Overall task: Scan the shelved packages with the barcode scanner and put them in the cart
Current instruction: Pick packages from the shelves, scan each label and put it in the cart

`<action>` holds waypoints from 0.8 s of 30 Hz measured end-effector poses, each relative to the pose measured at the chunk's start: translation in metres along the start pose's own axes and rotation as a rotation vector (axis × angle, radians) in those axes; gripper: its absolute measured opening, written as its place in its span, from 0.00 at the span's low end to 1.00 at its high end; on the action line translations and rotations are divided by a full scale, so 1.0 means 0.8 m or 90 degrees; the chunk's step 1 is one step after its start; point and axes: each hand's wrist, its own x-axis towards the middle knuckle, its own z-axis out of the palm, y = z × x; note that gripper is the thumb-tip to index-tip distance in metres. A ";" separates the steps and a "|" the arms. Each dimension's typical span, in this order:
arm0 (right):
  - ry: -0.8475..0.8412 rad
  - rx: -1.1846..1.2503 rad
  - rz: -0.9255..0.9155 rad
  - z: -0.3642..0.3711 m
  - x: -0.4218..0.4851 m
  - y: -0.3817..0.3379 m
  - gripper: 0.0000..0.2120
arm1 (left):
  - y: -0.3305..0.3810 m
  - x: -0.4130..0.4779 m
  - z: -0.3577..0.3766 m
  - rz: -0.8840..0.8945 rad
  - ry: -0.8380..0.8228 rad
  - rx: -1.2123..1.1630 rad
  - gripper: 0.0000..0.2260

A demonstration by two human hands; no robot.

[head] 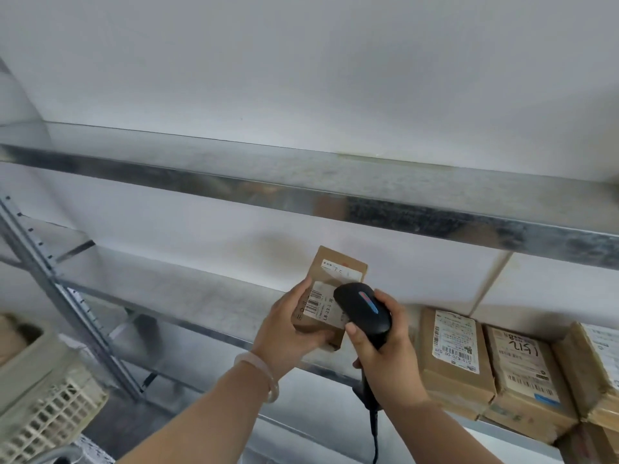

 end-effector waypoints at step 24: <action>-0.473 -0.394 -0.269 0.004 0.023 -0.106 0.30 | -0.023 -0.058 -0.077 -0.071 0.103 0.067 0.32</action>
